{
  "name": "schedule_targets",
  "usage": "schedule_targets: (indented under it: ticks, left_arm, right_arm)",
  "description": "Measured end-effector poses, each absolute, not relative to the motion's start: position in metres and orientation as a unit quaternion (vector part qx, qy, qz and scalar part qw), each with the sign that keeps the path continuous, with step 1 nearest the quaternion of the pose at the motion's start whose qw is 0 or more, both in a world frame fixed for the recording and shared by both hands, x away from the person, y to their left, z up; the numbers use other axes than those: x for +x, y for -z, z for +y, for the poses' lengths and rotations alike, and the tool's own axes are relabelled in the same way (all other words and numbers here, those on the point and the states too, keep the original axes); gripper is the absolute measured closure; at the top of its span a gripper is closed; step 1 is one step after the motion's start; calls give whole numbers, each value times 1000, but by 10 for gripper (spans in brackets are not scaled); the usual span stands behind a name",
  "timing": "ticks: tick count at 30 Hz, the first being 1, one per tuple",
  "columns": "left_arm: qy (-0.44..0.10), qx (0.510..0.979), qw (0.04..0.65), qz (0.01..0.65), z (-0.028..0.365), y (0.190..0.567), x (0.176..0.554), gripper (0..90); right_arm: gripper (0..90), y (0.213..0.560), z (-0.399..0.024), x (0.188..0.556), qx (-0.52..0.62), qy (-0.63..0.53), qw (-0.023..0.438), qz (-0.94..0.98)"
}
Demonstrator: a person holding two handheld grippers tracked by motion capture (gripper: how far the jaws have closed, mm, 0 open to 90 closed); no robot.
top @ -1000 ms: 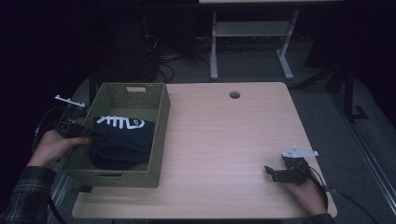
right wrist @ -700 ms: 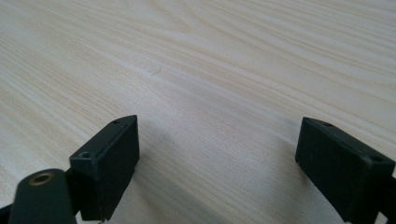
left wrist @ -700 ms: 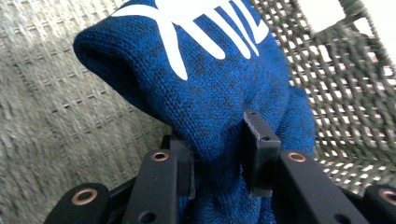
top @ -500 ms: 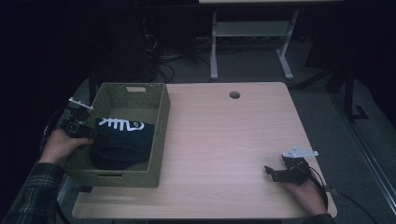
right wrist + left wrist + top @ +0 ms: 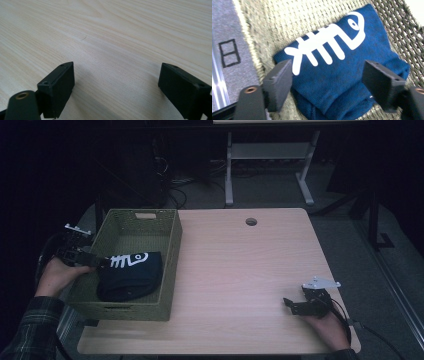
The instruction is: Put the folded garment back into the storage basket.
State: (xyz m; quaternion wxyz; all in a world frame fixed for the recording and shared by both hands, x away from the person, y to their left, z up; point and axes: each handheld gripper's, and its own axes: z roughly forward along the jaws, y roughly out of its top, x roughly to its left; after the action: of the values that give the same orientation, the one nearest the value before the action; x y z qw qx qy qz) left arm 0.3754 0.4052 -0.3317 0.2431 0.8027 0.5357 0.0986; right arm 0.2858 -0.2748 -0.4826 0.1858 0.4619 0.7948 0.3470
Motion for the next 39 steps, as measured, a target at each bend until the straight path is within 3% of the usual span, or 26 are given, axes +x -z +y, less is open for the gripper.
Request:
schedule_targets:
  ticks: [11,24,39]
  left_arm:
    - [-113,809,268,511,384,321,369,136]
    - [-126,817,304,474,345,312,365,137]
    - [-128,828,349,420,273,305,360,140]
  right_arm:
    - [107,483,-274,286,460,-347,184,797]
    - [103,483,-274,287,460,-346,183,797]
    - [102,483,-274,286,459,-346,183,798]
